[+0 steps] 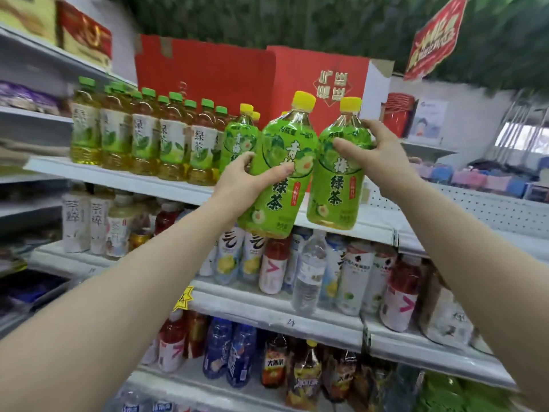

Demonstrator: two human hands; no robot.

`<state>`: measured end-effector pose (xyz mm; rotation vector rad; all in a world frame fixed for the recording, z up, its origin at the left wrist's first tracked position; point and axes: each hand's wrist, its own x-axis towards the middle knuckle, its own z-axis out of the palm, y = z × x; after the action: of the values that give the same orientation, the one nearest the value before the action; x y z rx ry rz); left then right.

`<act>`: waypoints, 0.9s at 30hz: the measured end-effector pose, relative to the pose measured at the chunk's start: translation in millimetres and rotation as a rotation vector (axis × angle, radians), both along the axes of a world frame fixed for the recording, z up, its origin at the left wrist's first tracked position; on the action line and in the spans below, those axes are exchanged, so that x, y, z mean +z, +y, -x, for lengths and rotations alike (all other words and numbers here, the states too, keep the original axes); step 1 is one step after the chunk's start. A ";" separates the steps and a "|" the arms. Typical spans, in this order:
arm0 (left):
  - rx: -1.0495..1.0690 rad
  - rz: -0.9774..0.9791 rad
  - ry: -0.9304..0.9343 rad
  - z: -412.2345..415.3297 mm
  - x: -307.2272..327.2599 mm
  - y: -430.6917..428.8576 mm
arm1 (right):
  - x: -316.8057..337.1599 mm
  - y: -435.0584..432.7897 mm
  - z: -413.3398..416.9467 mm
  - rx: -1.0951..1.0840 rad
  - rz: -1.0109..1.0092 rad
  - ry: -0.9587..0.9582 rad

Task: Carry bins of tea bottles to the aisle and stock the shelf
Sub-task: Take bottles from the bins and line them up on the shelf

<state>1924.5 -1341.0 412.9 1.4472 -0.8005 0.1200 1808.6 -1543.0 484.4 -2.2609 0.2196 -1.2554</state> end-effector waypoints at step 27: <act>0.001 0.101 0.172 -59.5 2.2 -79.0 | -8.6 -125.4 -139.7 -0.097 0.187 -0.013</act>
<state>1984.0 -1419.9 415.1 1.3423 -0.6444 0.0356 1948.4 -1668.4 475.8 -2.4247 0.2174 -1.3916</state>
